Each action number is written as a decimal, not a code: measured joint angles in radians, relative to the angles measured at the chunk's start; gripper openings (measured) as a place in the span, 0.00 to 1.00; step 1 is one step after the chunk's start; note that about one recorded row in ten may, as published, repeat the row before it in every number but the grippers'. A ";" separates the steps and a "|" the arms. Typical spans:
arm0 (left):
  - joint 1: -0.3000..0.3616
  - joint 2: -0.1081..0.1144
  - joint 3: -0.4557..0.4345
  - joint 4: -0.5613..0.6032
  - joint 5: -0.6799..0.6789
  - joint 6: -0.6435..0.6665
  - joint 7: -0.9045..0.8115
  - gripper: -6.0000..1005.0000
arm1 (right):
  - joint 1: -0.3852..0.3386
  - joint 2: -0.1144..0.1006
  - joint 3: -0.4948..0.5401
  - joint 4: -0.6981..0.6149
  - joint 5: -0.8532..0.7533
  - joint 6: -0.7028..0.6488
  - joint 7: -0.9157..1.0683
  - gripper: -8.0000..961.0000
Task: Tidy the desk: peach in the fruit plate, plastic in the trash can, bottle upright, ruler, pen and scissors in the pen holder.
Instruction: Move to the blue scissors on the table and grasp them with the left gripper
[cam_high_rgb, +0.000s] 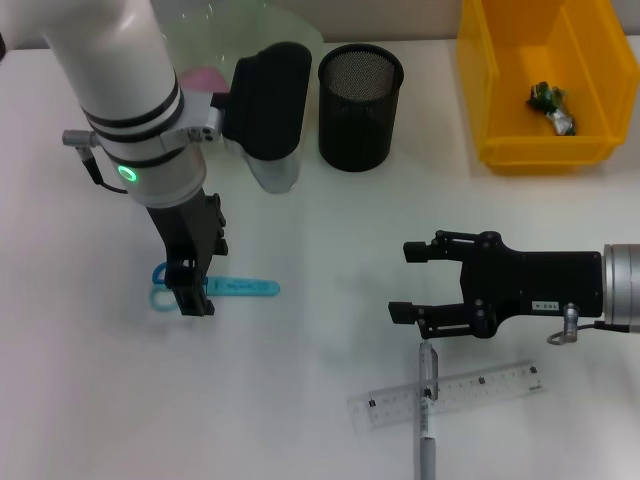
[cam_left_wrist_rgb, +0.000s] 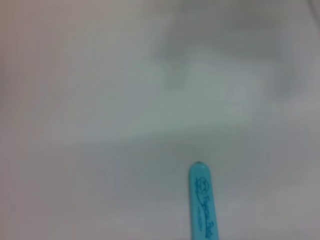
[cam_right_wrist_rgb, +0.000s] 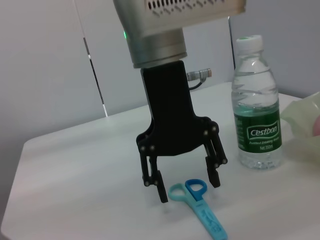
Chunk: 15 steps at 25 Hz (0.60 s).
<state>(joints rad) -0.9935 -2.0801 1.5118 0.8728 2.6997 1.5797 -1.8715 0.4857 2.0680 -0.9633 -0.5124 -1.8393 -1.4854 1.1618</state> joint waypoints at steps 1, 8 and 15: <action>0.000 0.000 0.008 -0.008 0.000 -0.008 0.000 0.77 | 0.000 0.000 0.000 0.001 0.000 0.000 0.000 0.85; -0.002 0.000 0.022 -0.029 0.000 -0.030 0.000 0.77 | -0.001 0.001 0.000 0.005 -0.001 -0.001 -0.004 0.85; -0.002 0.000 0.029 -0.052 0.000 -0.047 0.005 0.77 | -0.003 0.006 0.000 0.003 -0.001 0.000 -0.006 0.85</action>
<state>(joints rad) -0.9956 -2.0800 1.5405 0.8208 2.6998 1.5324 -1.8666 0.4830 2.0736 -0.9633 -0.5092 -1.8408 -1.4856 1.1555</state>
